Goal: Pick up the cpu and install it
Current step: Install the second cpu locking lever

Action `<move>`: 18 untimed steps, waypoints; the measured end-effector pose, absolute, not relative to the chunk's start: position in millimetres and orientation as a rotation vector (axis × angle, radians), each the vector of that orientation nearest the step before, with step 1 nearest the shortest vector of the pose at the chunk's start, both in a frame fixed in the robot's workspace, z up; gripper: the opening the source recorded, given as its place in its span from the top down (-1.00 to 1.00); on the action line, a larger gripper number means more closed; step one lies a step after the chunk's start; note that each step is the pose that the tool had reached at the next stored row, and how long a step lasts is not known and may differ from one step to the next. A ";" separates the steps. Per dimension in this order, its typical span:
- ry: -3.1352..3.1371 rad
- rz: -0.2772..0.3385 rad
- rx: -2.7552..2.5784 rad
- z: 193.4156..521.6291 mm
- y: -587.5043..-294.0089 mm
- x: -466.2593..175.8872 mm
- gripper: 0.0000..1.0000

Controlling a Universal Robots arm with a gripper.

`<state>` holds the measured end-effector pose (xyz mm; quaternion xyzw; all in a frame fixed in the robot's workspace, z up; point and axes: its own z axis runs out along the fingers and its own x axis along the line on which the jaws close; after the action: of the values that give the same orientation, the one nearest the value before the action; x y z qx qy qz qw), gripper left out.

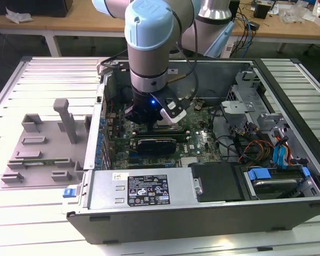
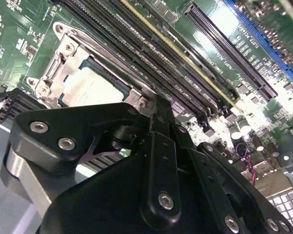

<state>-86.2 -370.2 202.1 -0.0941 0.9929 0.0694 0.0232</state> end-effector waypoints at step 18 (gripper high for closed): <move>3.082 0.231 -0.223 249.5 -370.8 -61.6 0.79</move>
<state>-61.6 -370.8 249.5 -0.0718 0.9944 0.0744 0.0214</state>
